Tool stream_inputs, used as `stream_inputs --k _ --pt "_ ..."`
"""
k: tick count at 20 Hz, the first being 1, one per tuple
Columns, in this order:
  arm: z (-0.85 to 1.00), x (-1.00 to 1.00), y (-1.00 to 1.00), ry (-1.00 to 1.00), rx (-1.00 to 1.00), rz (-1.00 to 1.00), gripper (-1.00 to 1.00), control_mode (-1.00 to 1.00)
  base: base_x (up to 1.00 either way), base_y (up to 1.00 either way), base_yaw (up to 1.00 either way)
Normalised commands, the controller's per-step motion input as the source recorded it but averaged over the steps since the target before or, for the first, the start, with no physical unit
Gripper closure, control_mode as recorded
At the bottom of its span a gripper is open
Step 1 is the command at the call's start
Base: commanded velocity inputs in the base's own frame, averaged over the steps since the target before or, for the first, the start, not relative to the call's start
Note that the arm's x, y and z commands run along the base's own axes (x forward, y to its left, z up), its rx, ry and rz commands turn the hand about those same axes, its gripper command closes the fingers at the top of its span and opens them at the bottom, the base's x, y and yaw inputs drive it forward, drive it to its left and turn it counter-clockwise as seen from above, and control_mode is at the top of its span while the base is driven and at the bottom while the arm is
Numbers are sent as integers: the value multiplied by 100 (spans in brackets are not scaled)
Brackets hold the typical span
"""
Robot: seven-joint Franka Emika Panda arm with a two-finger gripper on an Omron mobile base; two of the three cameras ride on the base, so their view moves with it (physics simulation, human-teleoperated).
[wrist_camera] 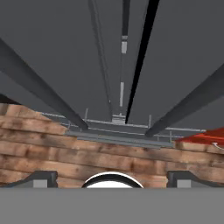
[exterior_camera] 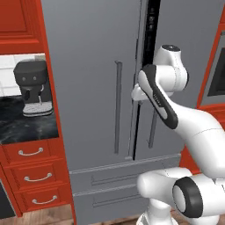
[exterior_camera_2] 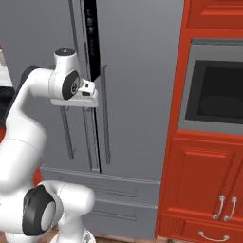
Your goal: Retrieve a lemon from the fridge and place it on the cutting board with the fish.
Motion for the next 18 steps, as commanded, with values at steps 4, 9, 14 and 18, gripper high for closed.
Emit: stream_inputs --k 4,9,14,18 --pt "0 0 0 0 0 0 -100 100 -73 -1 -1" --pt "0 0 0 0 0 0 -100 100 -31 0 -1" --pt "0 3 0 0 0 0 -100 -100 0 0 0" --pt "-16 31 -19 -19 0 0 -100 -100 0 0 0"
